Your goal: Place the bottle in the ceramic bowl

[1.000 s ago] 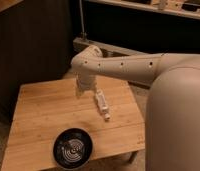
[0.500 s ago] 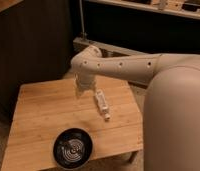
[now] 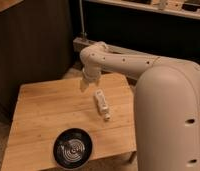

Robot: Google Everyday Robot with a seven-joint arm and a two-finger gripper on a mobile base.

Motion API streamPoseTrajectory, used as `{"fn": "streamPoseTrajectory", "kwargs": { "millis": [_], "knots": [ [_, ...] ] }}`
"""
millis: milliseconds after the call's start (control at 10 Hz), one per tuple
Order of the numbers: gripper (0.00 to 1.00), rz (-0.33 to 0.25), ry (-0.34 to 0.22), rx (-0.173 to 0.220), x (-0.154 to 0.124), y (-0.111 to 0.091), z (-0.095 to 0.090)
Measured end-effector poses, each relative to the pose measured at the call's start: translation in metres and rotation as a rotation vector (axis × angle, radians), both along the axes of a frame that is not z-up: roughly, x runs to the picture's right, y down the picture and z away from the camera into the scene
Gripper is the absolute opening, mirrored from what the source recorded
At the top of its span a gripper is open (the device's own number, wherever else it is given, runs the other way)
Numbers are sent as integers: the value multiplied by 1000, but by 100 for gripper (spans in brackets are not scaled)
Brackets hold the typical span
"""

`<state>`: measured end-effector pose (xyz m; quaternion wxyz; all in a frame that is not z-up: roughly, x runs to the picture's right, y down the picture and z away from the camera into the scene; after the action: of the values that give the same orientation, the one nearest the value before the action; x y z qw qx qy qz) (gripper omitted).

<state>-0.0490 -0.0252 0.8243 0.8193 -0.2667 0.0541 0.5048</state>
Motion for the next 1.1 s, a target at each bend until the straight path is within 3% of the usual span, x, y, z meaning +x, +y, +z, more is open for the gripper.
{"fn": "streamPoseTrajectory", "kwargs": {
  "millis": [300,400,500,700,800,1100],
  "knots": [
    [65,-26,-53,63,18,-7,21],
    [65,-40,-43,67,19,-4,24],
    [65,-63,9,79,19,-3,24],
    [65,-87,76,77,19,3,25],
    [65,-76,125,59,23,8,29],
    [65,-14,171,10,34,21,41]
  ]
}}
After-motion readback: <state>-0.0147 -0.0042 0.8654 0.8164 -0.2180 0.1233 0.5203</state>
